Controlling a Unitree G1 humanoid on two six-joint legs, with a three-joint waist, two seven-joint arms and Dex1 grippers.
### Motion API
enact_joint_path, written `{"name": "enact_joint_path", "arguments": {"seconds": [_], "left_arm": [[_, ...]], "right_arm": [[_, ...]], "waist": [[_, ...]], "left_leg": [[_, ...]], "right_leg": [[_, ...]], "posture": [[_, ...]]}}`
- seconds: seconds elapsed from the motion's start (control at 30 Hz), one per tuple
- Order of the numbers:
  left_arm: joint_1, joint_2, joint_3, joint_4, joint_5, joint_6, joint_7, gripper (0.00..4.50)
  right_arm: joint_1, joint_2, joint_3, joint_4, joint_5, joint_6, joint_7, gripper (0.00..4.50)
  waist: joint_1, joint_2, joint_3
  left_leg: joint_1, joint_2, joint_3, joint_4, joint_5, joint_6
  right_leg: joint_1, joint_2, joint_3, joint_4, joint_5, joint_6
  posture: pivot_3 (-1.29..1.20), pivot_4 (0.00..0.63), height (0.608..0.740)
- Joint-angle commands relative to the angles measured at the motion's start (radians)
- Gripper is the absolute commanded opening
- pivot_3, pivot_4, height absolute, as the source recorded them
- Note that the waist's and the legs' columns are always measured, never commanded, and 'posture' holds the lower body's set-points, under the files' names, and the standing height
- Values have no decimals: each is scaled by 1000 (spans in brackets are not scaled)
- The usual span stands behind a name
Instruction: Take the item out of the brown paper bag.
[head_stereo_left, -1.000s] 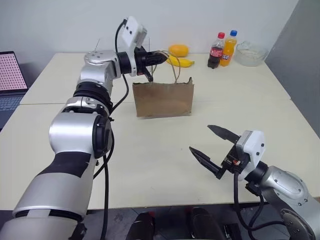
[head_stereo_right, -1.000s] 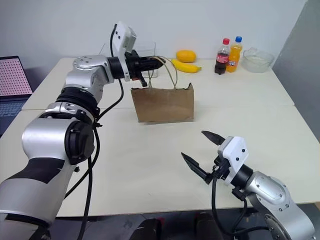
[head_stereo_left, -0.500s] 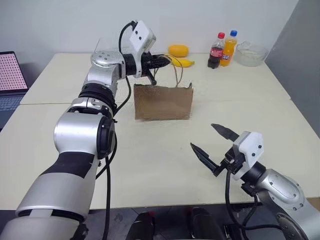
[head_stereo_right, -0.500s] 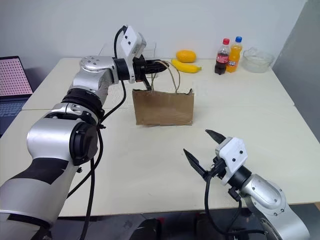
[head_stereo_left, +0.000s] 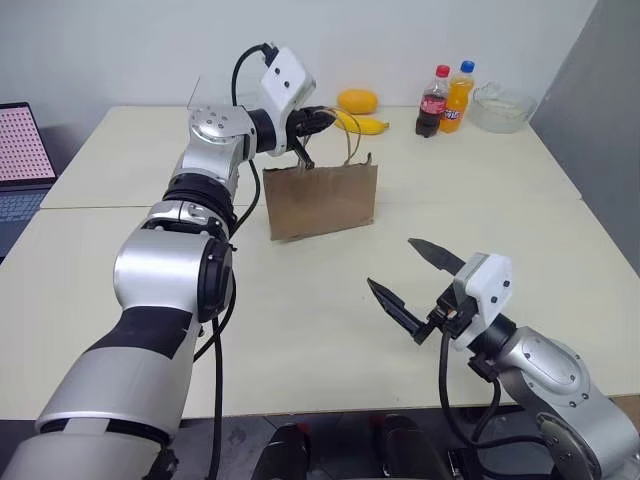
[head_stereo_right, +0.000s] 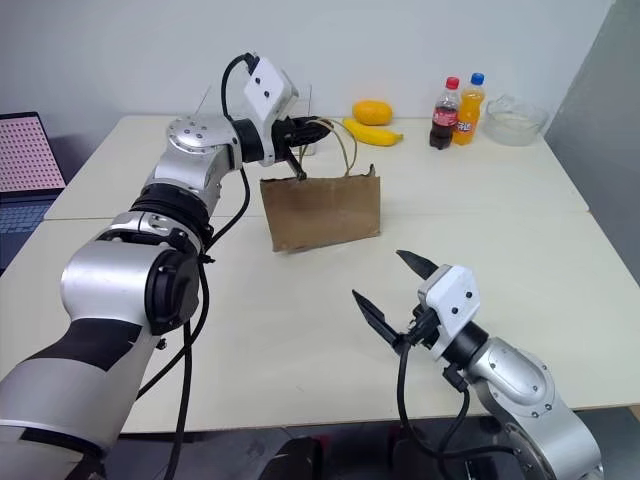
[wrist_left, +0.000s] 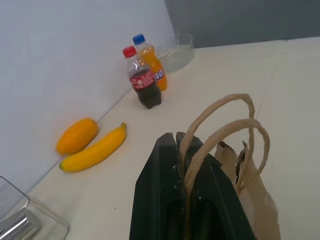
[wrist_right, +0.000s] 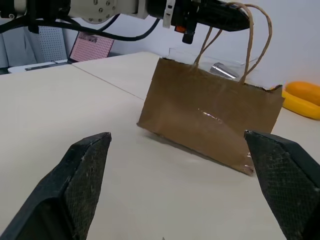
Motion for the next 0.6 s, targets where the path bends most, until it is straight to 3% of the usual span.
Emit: {"name": "enact_joint_path", "arguments": {"seconds": [0.03,0.6], "left_arm": [[-11,7,-4,-17,10,-38,31,31],[-31,1,-12,-10,52,-67,199,31]], "right_arm": [[-20,10,12,-20,-2,-2,-1,4500],[-49,4,23,3,35,27,57,4500]], "waist": [[0,0,0],[1,0,0]], "left_leg": [[0,0,0,0,0,0],[0,0,0,4,0,0]], "right_leg": [[0,0,0,0,0,0],[1,0,0,1,0,0]], "posture": [[0,150,740],[0,150,740]]}}
